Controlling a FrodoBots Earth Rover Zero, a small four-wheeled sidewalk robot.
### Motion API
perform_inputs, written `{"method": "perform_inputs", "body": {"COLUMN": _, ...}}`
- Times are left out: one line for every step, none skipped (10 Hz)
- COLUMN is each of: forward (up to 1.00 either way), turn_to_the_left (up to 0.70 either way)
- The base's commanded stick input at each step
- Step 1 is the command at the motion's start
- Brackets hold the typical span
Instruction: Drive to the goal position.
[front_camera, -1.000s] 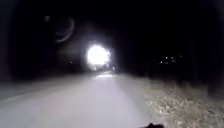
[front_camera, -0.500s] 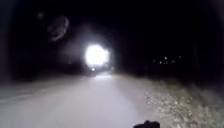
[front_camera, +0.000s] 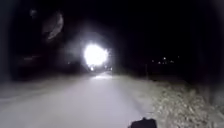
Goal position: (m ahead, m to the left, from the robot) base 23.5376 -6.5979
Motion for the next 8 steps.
{"method": "perform_inputs", "body": {"forward": 1.00, "turn_to_the_left": 0.00}}
{"method": "perform_inputs", "body": {"forward": 1.00, "turn_to_the_left": 0.05}}
{"method": "perform_inputs", "body": {"forward": 1.00, "turn_to_the_left": 0.39}}
{"method": "perform_inputs", "body": {"forward": 1.00, "turn_to_the_left": 0.40}}
{"method": "perform_inputs", "body": {"forward": 1.00, "turn_to_the_left": 0.10}}
{"method": "perform_inputs", "body": {"forward": 1.00, "turn_to_the_left": 0.00}}
{"method": "perform_inputs", "body": {"forward": 1.00, "turn_to_the_left": 0.03}}
{"method": "perform_inputs", "body": {"forward": 1.00, "turn_to_the_left": 0.39}}
